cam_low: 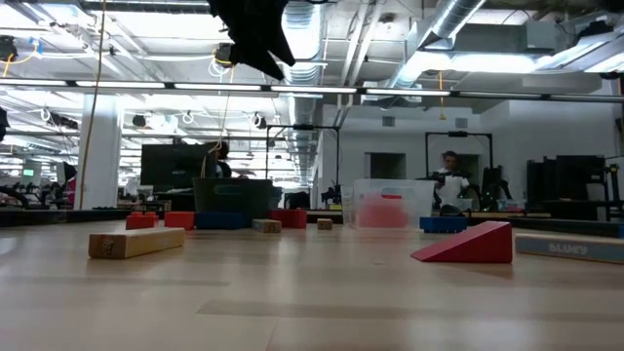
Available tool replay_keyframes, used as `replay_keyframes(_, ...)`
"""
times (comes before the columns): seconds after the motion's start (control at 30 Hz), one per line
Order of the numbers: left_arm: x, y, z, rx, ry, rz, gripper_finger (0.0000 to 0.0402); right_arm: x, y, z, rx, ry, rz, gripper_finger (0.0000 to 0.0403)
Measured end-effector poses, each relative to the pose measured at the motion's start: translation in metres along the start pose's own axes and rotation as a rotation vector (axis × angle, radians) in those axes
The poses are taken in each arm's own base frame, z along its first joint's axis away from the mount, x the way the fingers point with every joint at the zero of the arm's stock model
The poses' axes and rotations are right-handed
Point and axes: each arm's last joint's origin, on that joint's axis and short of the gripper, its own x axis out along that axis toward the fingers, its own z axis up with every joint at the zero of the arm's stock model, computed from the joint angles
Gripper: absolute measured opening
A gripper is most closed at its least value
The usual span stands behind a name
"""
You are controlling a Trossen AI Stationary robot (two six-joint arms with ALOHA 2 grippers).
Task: Sort blocks
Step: Put the brown block into the bottom transparent bin, then put the blue game piece into the dark blue bin
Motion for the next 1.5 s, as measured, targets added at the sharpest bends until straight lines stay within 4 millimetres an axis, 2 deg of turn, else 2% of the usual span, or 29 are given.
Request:
replay_keyframes(0.17, 0.000, 0.000, 0.000, 0.019, 0.003, -0.001, 0.0249, 0.028, -0.008, -0.027, 0.086, 0.041, -0.036, 0.0087)
replay_keyframes(0.33, 0.000, 0.000, 0.000, 0.019, 0.002, -0.001, 0.0247, 0.050, -0.023, -0.048, 0.161, -0.036, -0.076, 0.0087)
replay_keyframes(0.43, 0.000, 0.000, 0.000, 0.019, 0.000, -0.001, 0.0247, 0.067, -0.031, -0.055, 0.147, -0.062, -0.139, 0.0087)
replay_keyframes(0.67, 0.000, 0.000, 0.000, 0.022, 0.001, -0.003, 0.0247, 0.109, -0.037, -0.057, 0.083, -0.187, -0.266, 0.0088)
replay_keyframes(0.97, -0.004, 0.000, 0.000, 0.020, -0.006, -0.006, 0.0247, 0.162, -0.043, -0.053, 0.031, -0.249, -0.372, 0.0088)
replay_keyframes(1.13, -0.015, 0.001, 0.001, 0.020, 0.000, -0.006, 0.0247, 0.168, -0.042, -0.054, 0.024, -0.243, -0.366, 0.0108)
replay_keyframes(1.33, -0.019, 0.002, -0.001, 0.022, 0.013, -0.002, 0.0247, 0.168, -0.042, -0.055, 0.026, -0.247, -0.356, 0.0201)
replay_keyframes(1.4, -0.020, 0.002, 0.000, 0.025, 0.004, -0.002, 0.0247, 0.163, -0.042, -0.056, 0.027, -0.233, -0.347, 0.0227)
replay_keyframes(1.5, -0.020, 0.002, 0.000, 0.027, 0.007, -0.001, 0.0247, 0.146, -0.038, -0.059, 0.039, -0.199, -0.306, 0.0245)
